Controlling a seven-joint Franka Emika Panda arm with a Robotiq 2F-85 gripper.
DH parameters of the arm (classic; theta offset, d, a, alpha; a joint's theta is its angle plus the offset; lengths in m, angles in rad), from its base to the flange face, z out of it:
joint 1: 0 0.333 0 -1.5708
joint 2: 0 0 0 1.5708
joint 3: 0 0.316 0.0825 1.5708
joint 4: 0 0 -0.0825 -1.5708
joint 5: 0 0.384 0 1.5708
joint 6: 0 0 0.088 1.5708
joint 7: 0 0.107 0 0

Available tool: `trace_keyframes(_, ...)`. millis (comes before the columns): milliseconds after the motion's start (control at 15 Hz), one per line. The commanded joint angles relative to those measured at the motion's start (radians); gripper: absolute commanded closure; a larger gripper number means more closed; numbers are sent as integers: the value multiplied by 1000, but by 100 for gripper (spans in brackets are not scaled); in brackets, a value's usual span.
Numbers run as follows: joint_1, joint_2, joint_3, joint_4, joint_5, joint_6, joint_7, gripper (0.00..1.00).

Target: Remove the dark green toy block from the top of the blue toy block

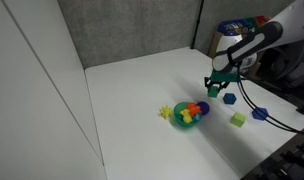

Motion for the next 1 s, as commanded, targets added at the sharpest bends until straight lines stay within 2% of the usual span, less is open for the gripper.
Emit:
trace_keyframes(0,-2,18,4,-10,-1,30,16,67)
trace_keyframes(600,2,18,22,-15,-7,10,-15,67)
trace_keyframes(933,-15,-7,53,-11,-61,-89,-175,67)
